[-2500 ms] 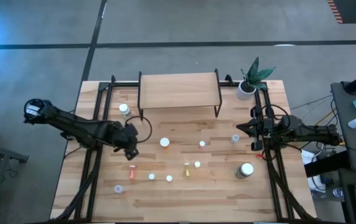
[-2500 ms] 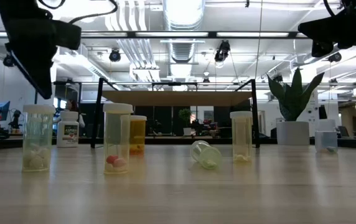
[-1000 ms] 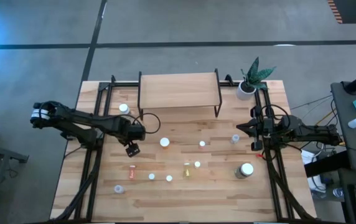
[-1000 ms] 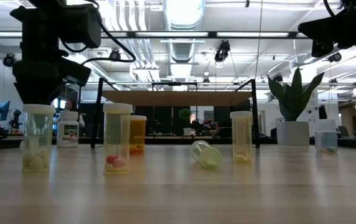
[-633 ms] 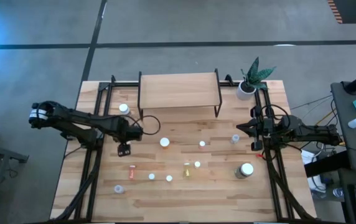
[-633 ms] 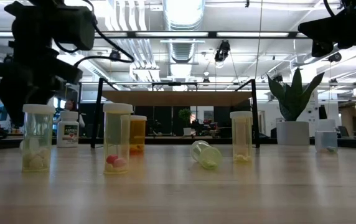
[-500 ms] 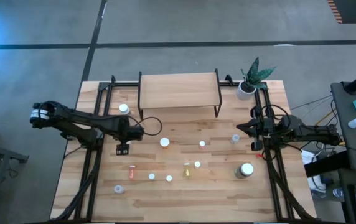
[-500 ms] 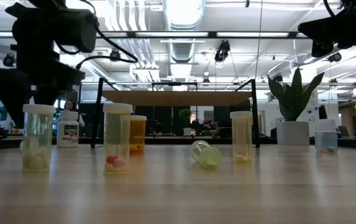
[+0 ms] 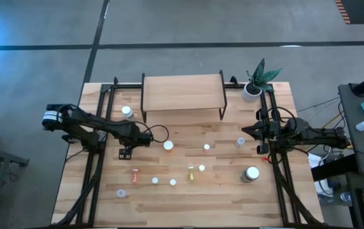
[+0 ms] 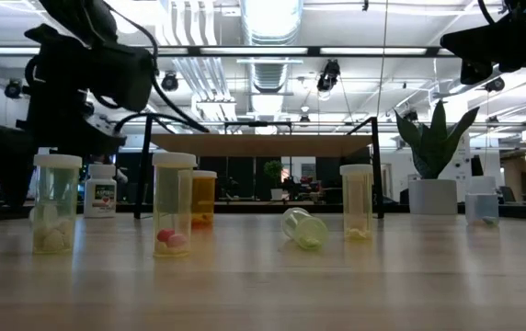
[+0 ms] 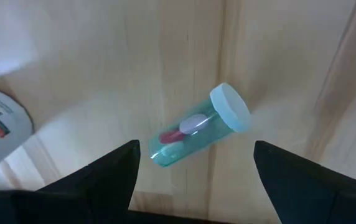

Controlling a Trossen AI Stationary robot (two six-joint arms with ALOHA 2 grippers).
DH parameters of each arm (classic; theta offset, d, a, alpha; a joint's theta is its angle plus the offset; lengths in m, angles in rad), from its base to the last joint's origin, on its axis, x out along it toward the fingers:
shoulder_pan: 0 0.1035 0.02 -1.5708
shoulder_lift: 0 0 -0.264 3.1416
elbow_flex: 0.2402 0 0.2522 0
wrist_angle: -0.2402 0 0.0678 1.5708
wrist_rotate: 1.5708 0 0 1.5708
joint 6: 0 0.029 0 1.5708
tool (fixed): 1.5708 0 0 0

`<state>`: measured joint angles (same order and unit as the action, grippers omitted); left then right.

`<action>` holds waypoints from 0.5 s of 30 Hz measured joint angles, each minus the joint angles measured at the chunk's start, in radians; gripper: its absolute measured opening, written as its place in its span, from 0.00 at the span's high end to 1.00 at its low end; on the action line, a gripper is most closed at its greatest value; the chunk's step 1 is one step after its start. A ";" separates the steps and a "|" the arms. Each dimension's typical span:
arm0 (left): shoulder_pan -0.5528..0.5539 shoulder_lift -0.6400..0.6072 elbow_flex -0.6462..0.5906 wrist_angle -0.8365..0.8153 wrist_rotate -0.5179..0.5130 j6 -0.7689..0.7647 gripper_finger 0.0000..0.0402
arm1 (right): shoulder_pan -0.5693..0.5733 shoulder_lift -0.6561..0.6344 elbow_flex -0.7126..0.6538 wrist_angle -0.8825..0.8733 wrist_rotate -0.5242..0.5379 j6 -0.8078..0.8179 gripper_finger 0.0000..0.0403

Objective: Pick and place medicine bottles onto shelf by color
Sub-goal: Put the top blue medicine bottle on the shelf

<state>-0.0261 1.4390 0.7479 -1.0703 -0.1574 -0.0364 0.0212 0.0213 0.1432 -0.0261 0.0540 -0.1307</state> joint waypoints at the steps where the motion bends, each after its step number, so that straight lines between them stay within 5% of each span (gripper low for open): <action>1: 0.000 0.009 0.000 0.003 0.000 0.000 0.26 | 0.000 0.000 0.000 0.000 0.000 0.000 0.98; 15: -0.001 0.112 -0.007 0.052 0.008 0.026 0.29 | 0.000 0.000 0.000 0.000 0.000 0.000 0.98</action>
<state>-0.0269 1.5515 0.7407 -1.0180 -0.1489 -0.0108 0.0212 0.0214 0.1434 -0.0261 0.0540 -0.1304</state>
